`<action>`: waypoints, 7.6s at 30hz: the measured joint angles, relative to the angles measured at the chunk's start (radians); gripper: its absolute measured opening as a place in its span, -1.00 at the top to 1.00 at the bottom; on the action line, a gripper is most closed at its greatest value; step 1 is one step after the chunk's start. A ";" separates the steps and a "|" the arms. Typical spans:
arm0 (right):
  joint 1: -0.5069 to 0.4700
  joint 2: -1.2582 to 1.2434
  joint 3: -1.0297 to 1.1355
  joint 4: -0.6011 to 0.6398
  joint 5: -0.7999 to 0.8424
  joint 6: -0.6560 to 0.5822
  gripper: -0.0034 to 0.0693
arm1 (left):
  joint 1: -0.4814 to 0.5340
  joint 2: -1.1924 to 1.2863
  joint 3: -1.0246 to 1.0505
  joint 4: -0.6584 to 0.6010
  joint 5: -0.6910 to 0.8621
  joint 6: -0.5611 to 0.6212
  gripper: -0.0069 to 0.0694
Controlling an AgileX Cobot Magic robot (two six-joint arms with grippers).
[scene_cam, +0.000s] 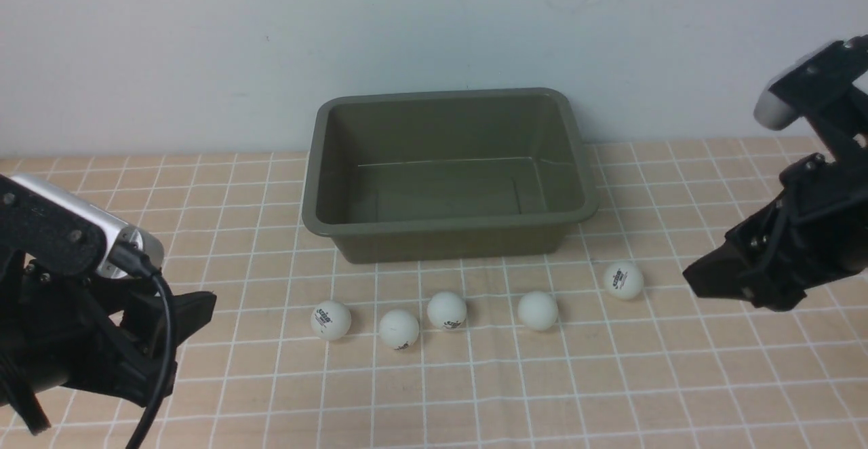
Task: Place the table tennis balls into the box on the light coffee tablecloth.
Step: 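Reach for and grasp a ping pong ball on the table, then release the ping pong ball into the bin and lift the gripper away, then reach for and grasp a ping pong ball on the table, then release the ping pong ball into the bin and lift the gripper away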
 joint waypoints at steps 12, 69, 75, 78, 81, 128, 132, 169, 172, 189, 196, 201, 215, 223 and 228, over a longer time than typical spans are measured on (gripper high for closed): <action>0.000 0.238 -0.001 0.034 -0.228 0.000 -0.30 | 0.000 0.000 0.000 -0.188 -0.043 0.036 -0.13; 0.000 0.693 -0.522 -0.158 -0.053 0.102 -0.03 | 0.000 0.000 0.000 -0.195 -0.033 0.052 -0.13; 0.000 0.695 -0.703 0.010 0.000 0.050 -0.03 | 0.000 0.000 0.000 -0.195 -0.033 0.053 -0.13; 0.000 0.729 -0.749 0.139 0.024 -0.033 -0.03 | 0.000 0.000 0.000 -0.195 -0.033 0.053 -0.13; 0.000 0.781 -0.759 0.239 0.029 -0.102 -0.03 | 0.000 0.000 0.000 -0.195 -0.033 0.053 -0.13; 0.001 0.365 -0.827 -0.120 0.247 0.313 -0.13 | 0.000 0.000 0.000 -0.195 -0.005 0.054 -0.13; 0.001 0.297 -0.700 -0.095 0.246 0.334 -0.13 | 0.000 0.000 0.000 -0.195 -0.005 0.054 -0.13; 0.241 0.578 -0.257 -0.057 -0.217 0.214 -0.15 | 0.000 0.000 0.000 -0.195 -0.005 0.054 -0.13; 0.241 0.591 -0.257 -0.056 -0.229 0.214 -0.21 | 0.000 0.000 0.000 -0.195 -0.005 0.054 -0.13; 0.241 0.672 -0.257 -0.048 -0.289 0.214 -0.44 | 0.000 0.000 0.000 -0.195 -0.003 0.054 -0.13; 0.241 0.706 -0.257 -0.025 -0.291 0.211 -0.42 | 0.000 0.000 0.000 -0.195 -0.003 0.054 -0.13; 0.241 0.716 -0.257 -0.015 -0.313 0.209 -0.28 | 0.000 0.000 0.000 -0.195 -0.003 0.054 -0.13; 0.241 0.704 -0.304 -0.043 -0.234 0.198 -0.10 | 0.000 0.000 0.000 -0.195 -0.003 0.054 -0.13; 0.241 0.549 -0.461 -0.090 -0.063 0.181 -0.10 | 0.000 0.000 0.000 -0.195 -0.003 0.054 -0.13; 0.241 0.572 -0.560 -0.094 -0.144 0.168 -0.10 | 0.000 0.000 0.000 -0.195 -0.003 0.054 -0.13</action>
